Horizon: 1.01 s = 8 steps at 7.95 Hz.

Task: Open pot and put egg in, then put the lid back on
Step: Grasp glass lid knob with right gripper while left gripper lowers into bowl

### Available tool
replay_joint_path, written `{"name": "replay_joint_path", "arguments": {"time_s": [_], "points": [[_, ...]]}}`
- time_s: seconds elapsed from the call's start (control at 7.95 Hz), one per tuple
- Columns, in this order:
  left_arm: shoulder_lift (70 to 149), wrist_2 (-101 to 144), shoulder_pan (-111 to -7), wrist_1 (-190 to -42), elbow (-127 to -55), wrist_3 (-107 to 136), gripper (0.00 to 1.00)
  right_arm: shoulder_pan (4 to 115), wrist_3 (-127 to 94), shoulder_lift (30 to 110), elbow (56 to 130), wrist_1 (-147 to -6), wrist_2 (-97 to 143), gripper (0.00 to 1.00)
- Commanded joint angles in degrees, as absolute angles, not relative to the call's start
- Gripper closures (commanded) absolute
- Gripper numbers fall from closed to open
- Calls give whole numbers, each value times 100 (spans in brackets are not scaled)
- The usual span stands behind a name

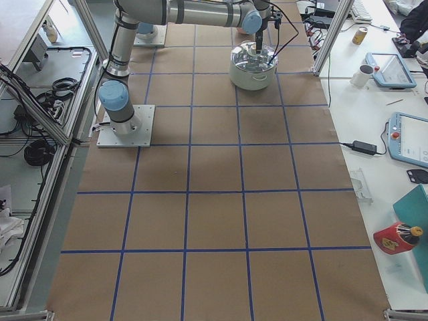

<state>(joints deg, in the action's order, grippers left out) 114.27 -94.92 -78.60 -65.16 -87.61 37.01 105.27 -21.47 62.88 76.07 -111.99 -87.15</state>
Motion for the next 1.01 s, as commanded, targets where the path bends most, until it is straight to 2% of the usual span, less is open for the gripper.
{"name": "replay_joint_path", "arguments": {"time_s": [0.0,0.25,0.63,0.88], "points": [[11636,-9448,-7787,-6495,-8999,3892,0,10634,-2110,6240,7638,-11197,-8710,0],[11672,-9492,-7778,-6495,-9245,3937,0,10652,-2074,6188,7646,-11197,-8719,0],[11707,-9475,-7620,-6478,-9387,3929,0,10652,-1995,6170,7690,-11153,-8719,20],[11803,-9466,-7620,-6346,-9378,3937,0,10652,-1978,6144,7690,-11153,-8719,20]]}}
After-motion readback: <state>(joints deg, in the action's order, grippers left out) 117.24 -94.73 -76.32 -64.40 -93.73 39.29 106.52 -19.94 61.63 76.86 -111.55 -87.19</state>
